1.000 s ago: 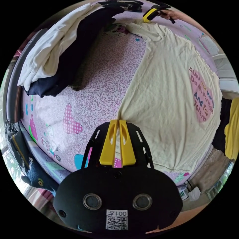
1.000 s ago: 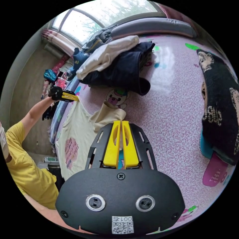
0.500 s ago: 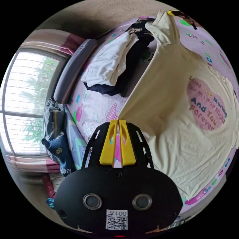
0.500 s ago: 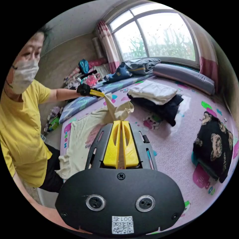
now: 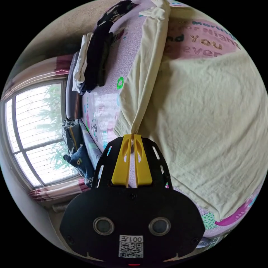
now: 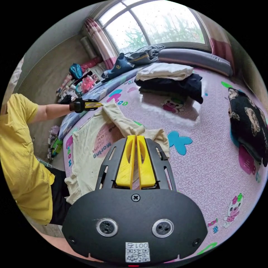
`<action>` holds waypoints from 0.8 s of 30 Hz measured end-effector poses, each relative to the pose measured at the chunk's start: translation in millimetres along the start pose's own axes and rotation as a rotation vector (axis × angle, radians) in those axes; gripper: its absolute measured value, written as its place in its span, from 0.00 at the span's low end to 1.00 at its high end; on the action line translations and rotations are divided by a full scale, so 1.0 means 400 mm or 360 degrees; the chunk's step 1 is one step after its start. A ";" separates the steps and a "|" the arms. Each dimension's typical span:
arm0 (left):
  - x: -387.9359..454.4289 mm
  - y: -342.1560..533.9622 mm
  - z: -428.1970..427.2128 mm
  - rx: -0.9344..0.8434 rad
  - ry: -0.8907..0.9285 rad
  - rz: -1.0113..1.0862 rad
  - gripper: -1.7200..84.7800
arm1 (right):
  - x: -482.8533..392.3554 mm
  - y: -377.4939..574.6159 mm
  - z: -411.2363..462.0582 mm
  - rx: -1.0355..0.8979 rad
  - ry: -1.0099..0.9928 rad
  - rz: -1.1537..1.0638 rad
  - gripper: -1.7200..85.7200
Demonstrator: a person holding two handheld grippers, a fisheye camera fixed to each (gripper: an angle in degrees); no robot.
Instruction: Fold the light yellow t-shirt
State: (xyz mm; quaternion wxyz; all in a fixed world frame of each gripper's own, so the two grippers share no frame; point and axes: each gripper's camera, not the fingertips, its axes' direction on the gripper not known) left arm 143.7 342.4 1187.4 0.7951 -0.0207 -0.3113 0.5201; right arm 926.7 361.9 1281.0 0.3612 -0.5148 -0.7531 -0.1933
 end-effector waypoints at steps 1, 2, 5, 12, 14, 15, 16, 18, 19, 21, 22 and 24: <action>-0.022 -0.005 0.001 0.0013 -0.0005 -0.0008 0.00 | 0.016 -0.020 -0.021 0.0045 0.0017 0.0025 0.02; -0.036 -0.009 0.002 0.0022 -0.0012 -0.0011 0.00 | 0.036 -0.041 -0.050 0.0107 0.0074 0.0065 0.02; -0.127 -0.053 0.007 0.0043 -0.0007 -0.0025 0.00 | 0.096 -0.090 -0.142 0.0303 0.0152 0.0201 0.02; -0.274 -0.129 -0.040 0.0131 0.0003 -0.0070 0.00 | -0.011 -0.133 -0.248 0.0383 0.0278 0.0031 0.02; -0.257 -0.113 -0.049 0.0146 -0.0041 -0.0063 0.00 | -0.111 -0.098 -0.238 0.0347 0.0323 -0.0128 0.02; -0.236 -0.097 -0.056 0.0157 -0.0064 -0.0064 0.00 | -0.135 -0.086 -0.232 0.0329 0.0333 -0.0164 0.02; -0.207 -0.077 -0.067 0.0182 -0.0088 -0.0074 0.00 | -0.179 -0.055 -0.214 0.0302 0.0341 -0.0222 0.02; -0.137 -0.048 -0.076 0.0192 -0.0115 -0.0016 0.00 | -0.224 -0.004 -0.158 0.0190 0.0289 -0.0263 0.02; -0.074 -0.032 -0.073 0.0169 -0.0145 0.0078 0.00 | -0.237 0.030 -0.101 0.0053 0.0290 -0.0250 0.02; 0.026 -0.015 -0.053 0.0096 -0.0120 0.0269 0.00 | -0.232 0.077 -0.013 -0.0131 0.0257 -0.0183 0.03; 0.079 -0.004 -0.043 0.0072 -0.0119 0.0357 0.00 | -0.214 0.103 0.034 -0.0219 0.0203 -0.0105 0.03; 0.131 0.009 -0.032 0.0039 -0.0120 0.0443 0.00 | -0.183 0.131 0.079 -0.0307 0.0131 0.0010 0.03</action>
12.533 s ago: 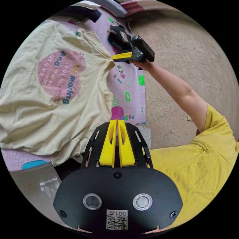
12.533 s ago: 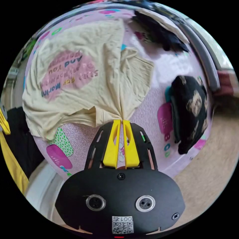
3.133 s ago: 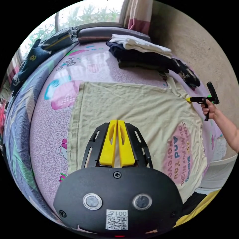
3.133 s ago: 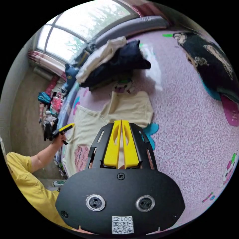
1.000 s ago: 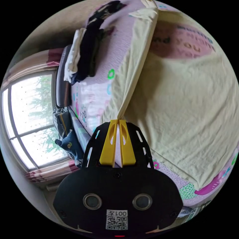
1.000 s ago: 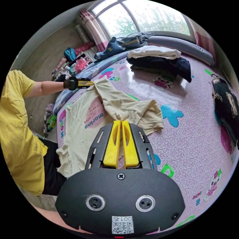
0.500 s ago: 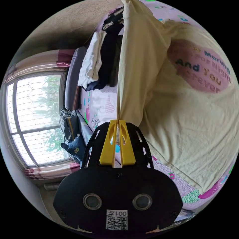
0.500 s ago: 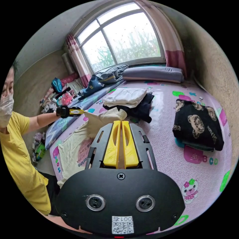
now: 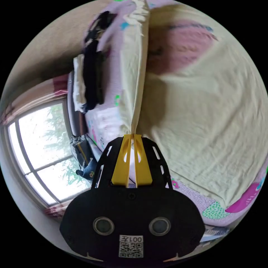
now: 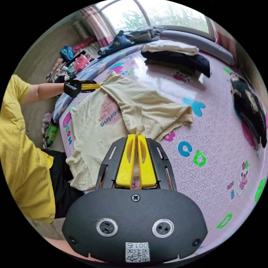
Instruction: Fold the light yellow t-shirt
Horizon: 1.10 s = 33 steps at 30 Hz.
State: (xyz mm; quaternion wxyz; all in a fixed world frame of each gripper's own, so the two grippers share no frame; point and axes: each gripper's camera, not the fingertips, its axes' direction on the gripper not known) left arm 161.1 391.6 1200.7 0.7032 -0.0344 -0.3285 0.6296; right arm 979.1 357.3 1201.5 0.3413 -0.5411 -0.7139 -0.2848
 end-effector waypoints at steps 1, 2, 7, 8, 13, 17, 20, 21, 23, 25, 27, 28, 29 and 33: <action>0.016 0.003 0.001 -0.0002 -0.0022 0.0008 0.00 | 0.019 0.008 0.015 -0.0043 -0.0031 0.0060 0.04; 0.018 0.006 0.000 0.0006 -0.0036 0.0000 0.00 | 0.037 0.012 0.014 -0.0049 -0.0046 0.0109 0.04; -0.067 0.045 0.007 0.0011 0.0056 -0.0339 0.00 | 0.123 0.010 -0.051 0.0179 -0.0180 0.0297 0.07; -0.083 0.052 0.007 0.0015 0.0076 -0.0407 0.00 | 0.146 0.007 -0.064 0.0254 -0.0200 0.0349 0.07; -0.215 0.156 0.014 0.0038 0.0356 -0.1072 0.00 | 0.238 -0.021 -0.066 0.0434 -0.0104 0.0586 0.04; -0.272 0.253 0.023 0.0011 0.0543 -0.1484 0.00 | 0.300 -0.056 -0.025 0.0450 -0.0002 0.0759 0.03; -0.315 0.315 0.013 0.0064 0.0544 -0.1679 0.01 | 0.313 -0.083 -0.005 0.0449 0.0056 0.0786 0.03; -0.335 0.318 0.016 0.0092 0.0530 -0.1665 0.01 | 0.314 -0.088 -0.001 0.0453 0.0058 0.0787 0.03; -0.372 0.306 0.031 0.0147 0.0528 -0.1634 0.01 | 0.318 -0.113 0.025 0.0425 0.0047 0.0787 0.02; -0.432 0.263 0.063 0.0252 0.0564 -0.1574 0.01 | 0.320 -0.134 0.050 0.0375 0.0059 0.0792 0.02; -0.475 0.215 0.104 0.0256 0.0590 -0.1505 0.01 | 0.323 -0.154 0.069 0.0333 0.0123 0.0805 0.02; -0.497 0.183 0.139 0.0236 0.0633 -0.1456 0.01 | 0.329 -0.164 0.080 0.0308 0.0156 0.0826 0.02; -0.505 0.167 0.158 0.0215 0.0663 -0.1427 0.01 | 0.339 -0.172 0.089 0.0289 0.0167 0.0860 0.02; -0.510 0.108 0.277 -0.0022 0.0764 -0.1314 0.01 | 0.373 -0.190 0.128 0.0156 0.0177 0.0918 0.02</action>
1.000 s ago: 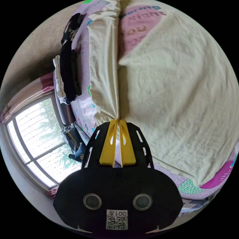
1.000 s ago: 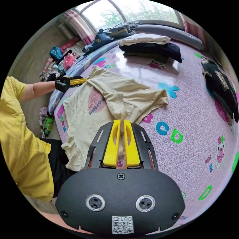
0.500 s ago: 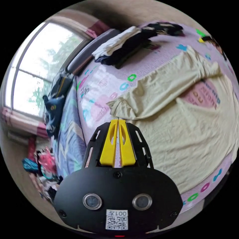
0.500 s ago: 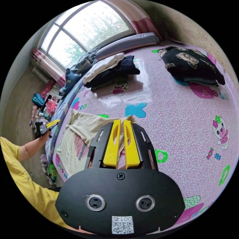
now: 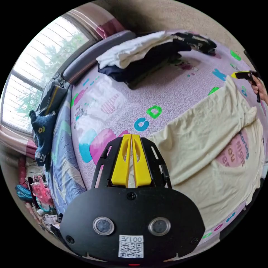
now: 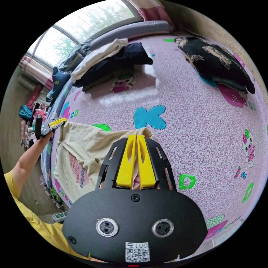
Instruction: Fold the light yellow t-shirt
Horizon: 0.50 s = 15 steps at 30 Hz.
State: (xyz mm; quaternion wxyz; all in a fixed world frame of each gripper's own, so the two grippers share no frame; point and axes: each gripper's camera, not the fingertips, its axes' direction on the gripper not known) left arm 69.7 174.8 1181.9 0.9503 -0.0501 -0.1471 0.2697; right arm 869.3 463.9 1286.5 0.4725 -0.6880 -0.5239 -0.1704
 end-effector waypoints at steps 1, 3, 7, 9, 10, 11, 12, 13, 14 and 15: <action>0.000 0.001 0.028 -0.0098 -0.0033 0.0003 0.01 | 0.007 -0.006 0.022 -0.0074 0.0026 0.0004 0.02; -0.001 0.017 0.023 -0.0061 -0.0116 0.0002 0.01 | 0.018 -0.008 0.051 -0.0162 0.0071 -0.0015 0.02; -0.053 0.072 0.028 -0.0178 -0.0241 -0.0223 0.01 | 0.071 0.008 0.036 -0.0047 0.0095 0.0020 0.02; -0.089 0.106 0.023 -0.0199 -0.0235 -0.0396 0.01 | 0.094 0.016 0.029 0.0004 0.0100 0.0072 0.02; -0.106 0.127 0.021 -0.0215 -0.0216 -0.0483 0.01 | 0.103 0.021 0.028 0.0024 0.0086 0.0093 0.02; -0.114 0.135 0.017 -0.0199 -0.0203 -0.0518 0.01 | 0.107 0.023 0.028 0.0032 0.0081 0.0096 0.02; -0.130 0.153 0.009 -0.0181 -0.0194 -0.0595 0.01 | 0.109 0.024 0.027 0.0032 0.0080 0.0091 0.02; -0.151 0.170 0.003 -0.0190 -0.0225 -0.0691 0.01 | 0.113 0.027 0.023 0.0039 0.0091 0.0095 0.02; -0.163 0.180 -0.001 -0.0186 -0.0229 -0.0739 0.01 | 0.118 0.035 0.009 0.0090 0.0123 0.0114 0.02; -0.188 0.202 -0.015 -0.0148 -0.0214 -0.0845 0.01 | 0.120 0.040 -0.004 0.0134 0.0136 0.0125 0.02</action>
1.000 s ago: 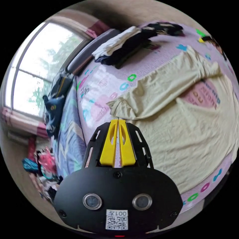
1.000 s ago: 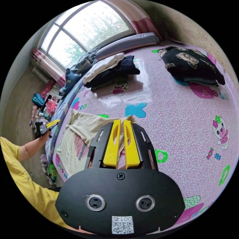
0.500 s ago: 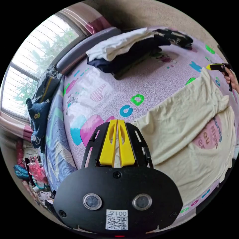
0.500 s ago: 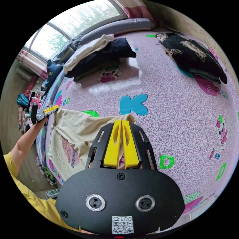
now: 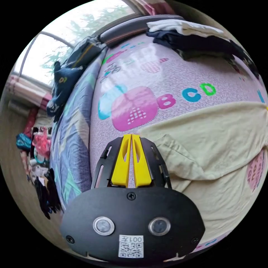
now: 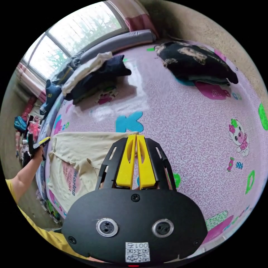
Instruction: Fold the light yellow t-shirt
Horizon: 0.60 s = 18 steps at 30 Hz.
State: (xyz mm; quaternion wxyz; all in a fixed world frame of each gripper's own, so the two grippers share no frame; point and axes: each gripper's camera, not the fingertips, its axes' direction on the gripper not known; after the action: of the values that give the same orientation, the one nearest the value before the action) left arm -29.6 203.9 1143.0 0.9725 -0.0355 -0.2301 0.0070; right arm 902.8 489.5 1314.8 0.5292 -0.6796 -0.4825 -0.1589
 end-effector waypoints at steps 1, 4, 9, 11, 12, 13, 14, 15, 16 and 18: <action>-0.034 0.010 -0.014 0.0028 0.0040 -0.0108 0.01 | 0.002 0.010 -0.031 0.0098 -0.0050 -0.0010 0.02; -0.066 0.045 -0.082 0.0209 0.0277 -0.0171 0.00 | -0.028 0.031 -0.074 0.0137 -0.0467 -0.0209 0.02; 0.059 0.111 -0.166 0.0357 0.0821 0.0381 0.01 | -0.111 0.069 0.011 -0.0186 -0.0596 -0.0383 0.02; 0.099 0.126 -0.161 0.0299 0.0881 0.0501 0.01 | -0.118 0.074 0.039 -0.0181 -0.0598 -0.0371 0.02; 0.112 0.133 -0.151 0.0259 0.0839 0.0518 0.01 | -0.119 0.075 0.046 -0.0187 -0.0615 -0.0378 0.02; 0.108 0.138 -0.138 0.0217 0.0787 0.0481 0.01 | -0.126 0.080 0.061 -0.0229 -0.0610 -0.0407 0.02; 0.100 0.141 -0.133 0.0207 0.0766 0.0454 0.01 | -0.137 0.093 0.070 -0.0285 -0.0606 -0.0472 0.02; 0.075 0.151 -0.130 0.0206 0.0730 0.0380 0.01 | -0.145 0.103 0.069 -0.0315 -0.0629 -0.0520 0.02; 0.040 0.166 -0.135 0.0226 0.0680 0.0278 0.01 | -0.161 0.129 0.058 -0.0366 -0.0706 -0.0637 0.02; -0.017 0.199 -0.149 0.0260 0.0599 0.0104 0.01 | -0.180 0.176 0.029 -0.0440 -0.0825 -0.0799 0.02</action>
State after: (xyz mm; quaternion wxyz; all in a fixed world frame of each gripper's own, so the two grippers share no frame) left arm -8.9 279.3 1081.0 0.9972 0.0353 -0.0416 0.0502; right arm 922.5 466.1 1218.0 0.2376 -0.6230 -0.7256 -0.1701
